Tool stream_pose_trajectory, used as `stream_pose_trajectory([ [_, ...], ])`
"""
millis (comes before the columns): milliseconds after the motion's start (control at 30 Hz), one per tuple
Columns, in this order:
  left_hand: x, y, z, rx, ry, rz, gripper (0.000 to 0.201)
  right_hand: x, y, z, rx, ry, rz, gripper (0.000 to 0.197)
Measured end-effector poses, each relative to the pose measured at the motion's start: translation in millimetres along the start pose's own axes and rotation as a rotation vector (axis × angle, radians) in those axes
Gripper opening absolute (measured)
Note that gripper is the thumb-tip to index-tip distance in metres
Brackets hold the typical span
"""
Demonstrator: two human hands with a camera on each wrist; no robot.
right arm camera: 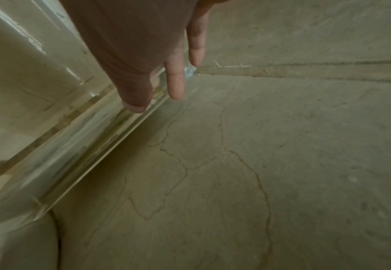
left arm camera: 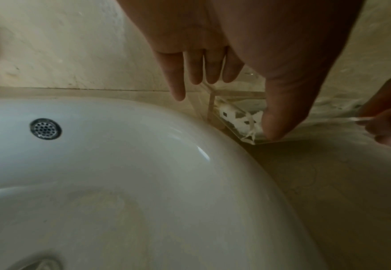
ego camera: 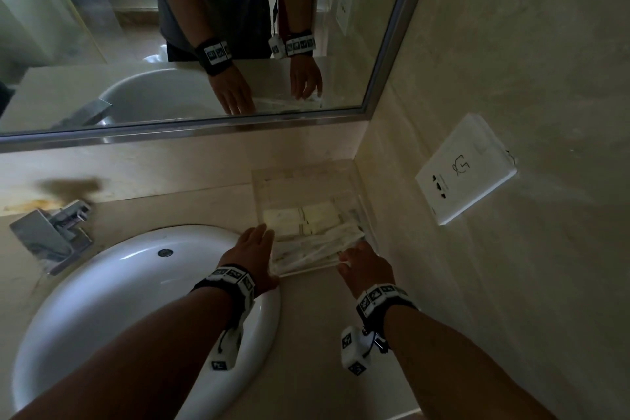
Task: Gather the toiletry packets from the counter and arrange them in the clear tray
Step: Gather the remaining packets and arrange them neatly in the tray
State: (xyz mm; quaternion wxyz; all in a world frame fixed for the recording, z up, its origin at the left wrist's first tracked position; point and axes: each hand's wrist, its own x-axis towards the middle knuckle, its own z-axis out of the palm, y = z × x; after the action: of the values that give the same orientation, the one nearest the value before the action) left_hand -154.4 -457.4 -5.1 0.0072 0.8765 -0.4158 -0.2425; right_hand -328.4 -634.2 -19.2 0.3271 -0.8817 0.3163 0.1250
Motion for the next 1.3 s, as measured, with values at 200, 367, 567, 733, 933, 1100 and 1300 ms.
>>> stream_pose_trajectory([
  [200, 10, -1, -2, 0.006, -0.002, 0.017, 0.098, 12, -2, -2, -0.260, 0.144, 0.108, 0.030],
  [367, 17, 1, -5, -0.011, 0.014, 0.014, 0.085, 24, 2, 4, -0.013, -0.005, 0.011, 0.052],
  [567, 24, 2, -6, -0.001, 0.016, 0.005, 0.076, 39, 7, 2, -0.086, -0.006, 0.015, 0.035],
  [733, 31, 2, -8, 0.023, 0.024, -0.009, 0.071, 38, 8, 5, -0.176, 0.206, 0.018, 0.024],
  [933, 38, 3, -11, 0.023, 0.021, -0.027, 0.071, 39, 1, 2, -0.125, 0.202, 0.033, 0.036],
  [1100, 41, 5, -15, 0.084, -0.013, -0.016, 0.062, 38, -2, 3, -0.125, 0.213, 0.014, 0.039],
  [1300, 47, 1, -21, 0.104, -0.013, -0.022, 0.051, 43, -9, 5, -0.098, 0.213, 0.001, 0.044],
])
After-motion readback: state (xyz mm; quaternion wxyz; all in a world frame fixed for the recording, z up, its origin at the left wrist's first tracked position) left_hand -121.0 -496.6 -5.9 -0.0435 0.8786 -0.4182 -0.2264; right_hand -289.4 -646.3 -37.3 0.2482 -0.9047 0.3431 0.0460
